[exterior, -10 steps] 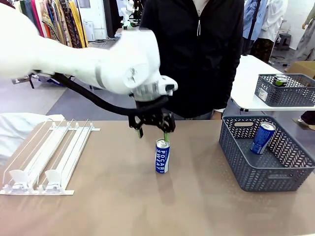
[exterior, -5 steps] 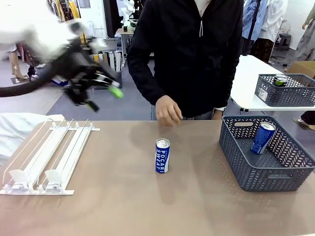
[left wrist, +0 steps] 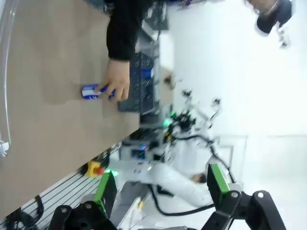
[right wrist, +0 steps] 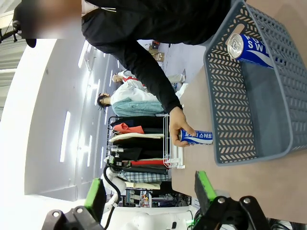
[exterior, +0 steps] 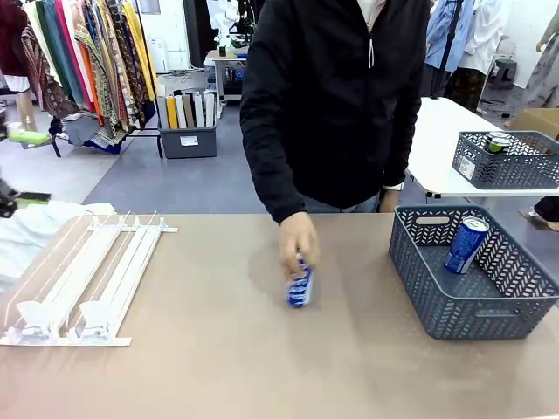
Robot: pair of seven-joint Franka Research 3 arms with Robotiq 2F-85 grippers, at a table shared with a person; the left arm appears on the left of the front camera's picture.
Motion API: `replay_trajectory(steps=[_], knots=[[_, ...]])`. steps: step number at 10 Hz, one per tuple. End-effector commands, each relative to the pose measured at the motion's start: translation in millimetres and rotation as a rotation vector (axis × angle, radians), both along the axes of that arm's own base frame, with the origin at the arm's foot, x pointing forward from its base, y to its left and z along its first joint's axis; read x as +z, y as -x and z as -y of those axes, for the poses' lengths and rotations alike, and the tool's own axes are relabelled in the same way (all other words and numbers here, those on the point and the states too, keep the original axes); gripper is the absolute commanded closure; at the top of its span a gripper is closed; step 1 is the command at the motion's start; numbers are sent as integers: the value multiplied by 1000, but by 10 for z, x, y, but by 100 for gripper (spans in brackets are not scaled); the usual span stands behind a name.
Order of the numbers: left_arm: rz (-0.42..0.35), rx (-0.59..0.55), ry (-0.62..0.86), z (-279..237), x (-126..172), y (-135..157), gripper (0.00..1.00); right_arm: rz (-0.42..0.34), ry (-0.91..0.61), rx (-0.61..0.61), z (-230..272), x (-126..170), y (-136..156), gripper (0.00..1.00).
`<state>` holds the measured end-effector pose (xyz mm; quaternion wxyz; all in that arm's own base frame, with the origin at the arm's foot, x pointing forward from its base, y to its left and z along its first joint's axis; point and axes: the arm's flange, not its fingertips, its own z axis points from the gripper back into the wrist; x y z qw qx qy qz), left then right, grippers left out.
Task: Retrieve and store the cans from the dispenser.
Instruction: Pick up one can from the Automatic Can Dispenser and place it in the middle of the table.
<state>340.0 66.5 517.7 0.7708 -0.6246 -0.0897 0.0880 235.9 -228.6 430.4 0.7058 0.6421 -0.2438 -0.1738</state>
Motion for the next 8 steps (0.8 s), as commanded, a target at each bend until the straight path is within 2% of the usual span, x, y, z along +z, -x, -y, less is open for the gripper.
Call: replay_trajectory(steps=[1,2,3,4,8], knots=[[31,54,64,42,-224,137,0,15,22,15,10,0,25,0],[20,57,75,-1,-302,126,0,15,22,15,10,0,25,0],[-10,44,2,32,-344,97,0,15,22,15,10,0,25,0],[-6,73,64,-143,-293,155,0,15,22,15,10,0,25,0],[-6,73,64,-143,-293,155,0,15,22,15,10,0,25,0]])
